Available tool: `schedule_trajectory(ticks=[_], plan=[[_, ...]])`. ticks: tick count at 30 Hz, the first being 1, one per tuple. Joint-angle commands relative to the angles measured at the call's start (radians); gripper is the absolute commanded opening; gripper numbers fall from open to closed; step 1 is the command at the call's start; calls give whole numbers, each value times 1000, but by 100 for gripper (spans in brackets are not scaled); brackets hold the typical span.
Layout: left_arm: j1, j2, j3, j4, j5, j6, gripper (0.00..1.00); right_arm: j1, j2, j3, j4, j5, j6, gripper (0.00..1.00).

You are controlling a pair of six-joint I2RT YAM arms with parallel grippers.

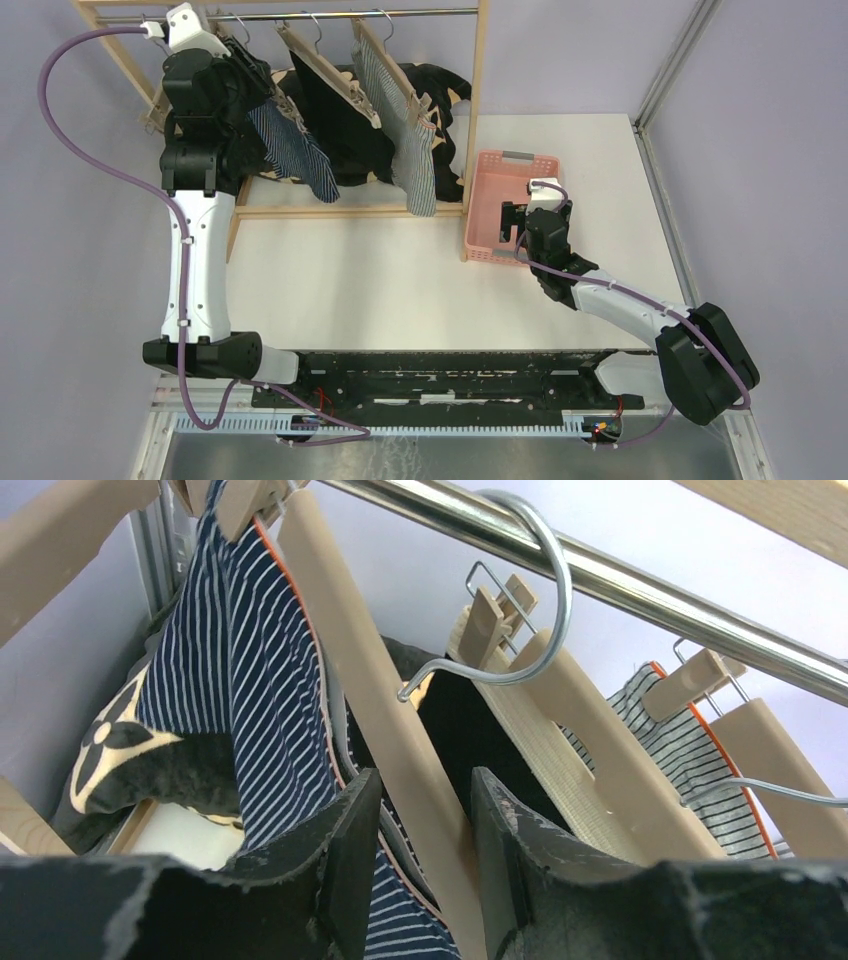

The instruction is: Remove the underwear clipped to the hanger

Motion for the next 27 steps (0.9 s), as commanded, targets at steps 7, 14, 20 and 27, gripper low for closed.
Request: schedule_trajectory(ticks=[7,14,20,27], plan=[[2,-30,-6,-3,-73,50,37,7,-18,5,42,18,2,100],[3,-41,-32,-4,-121,77,35,8,-28,6,37,21,2,100],[1,-40,-47,35,-115,86,26,8,-27,9,35,22,1,100],[1,-24,-29,44,-108,111,3,8,-33,6,36,22,-3,100]])
